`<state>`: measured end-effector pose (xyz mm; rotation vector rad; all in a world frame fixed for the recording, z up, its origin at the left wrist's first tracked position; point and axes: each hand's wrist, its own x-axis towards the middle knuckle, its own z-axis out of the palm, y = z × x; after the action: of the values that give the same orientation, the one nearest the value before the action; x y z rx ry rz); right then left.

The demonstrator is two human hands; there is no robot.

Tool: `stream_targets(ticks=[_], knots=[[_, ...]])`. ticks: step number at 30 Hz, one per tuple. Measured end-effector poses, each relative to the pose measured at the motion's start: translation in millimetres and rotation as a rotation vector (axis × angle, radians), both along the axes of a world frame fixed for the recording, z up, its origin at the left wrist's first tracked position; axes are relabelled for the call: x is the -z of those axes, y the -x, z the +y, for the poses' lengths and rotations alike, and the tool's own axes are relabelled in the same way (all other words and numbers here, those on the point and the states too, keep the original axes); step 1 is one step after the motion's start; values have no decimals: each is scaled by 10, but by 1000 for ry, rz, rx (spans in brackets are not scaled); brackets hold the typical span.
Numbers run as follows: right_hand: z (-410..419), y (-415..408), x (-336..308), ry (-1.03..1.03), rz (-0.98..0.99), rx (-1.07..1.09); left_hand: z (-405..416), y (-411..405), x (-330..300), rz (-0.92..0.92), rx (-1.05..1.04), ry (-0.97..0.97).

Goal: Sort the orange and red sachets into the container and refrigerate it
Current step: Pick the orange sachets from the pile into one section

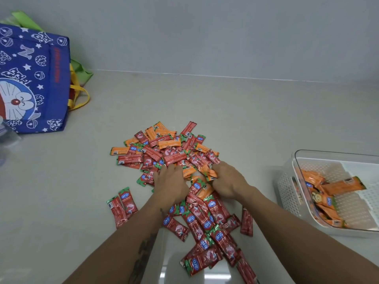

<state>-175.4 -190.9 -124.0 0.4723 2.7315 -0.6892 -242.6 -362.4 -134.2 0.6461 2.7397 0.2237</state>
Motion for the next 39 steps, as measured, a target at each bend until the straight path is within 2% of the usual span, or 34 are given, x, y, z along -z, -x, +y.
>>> stream_targets(ticks=[6, 10, 16, 20, 25, 30, 33, 39], knots=[[35, -120, 55, -10, 3, -73, 25, -38, -50, 30, -13, -202], [-81, -126, 80, -101, 27, -81, -7, -76, -25, 32, 18, -297], [-19, -135, 136, -30, 25, 81, 4, -186, -67, -3, 105, -361], [134, -283, 132, 15, 66, 209, 160, -273, -113, -25, 198, -258], [288, -539, 145, -34, 36, 280, 342, -360, -60, -18, 143, 6], [253, -717, 54, -60, -48, 296, 383, -425, -101, -15, 177, 56], [218, -788, -42, 37, -17, 356, 318, -455, -156, -33, 161, -37], [177, -985, -515, 311, 204, 461, 223, -481, -478, 18, 106, -308]])
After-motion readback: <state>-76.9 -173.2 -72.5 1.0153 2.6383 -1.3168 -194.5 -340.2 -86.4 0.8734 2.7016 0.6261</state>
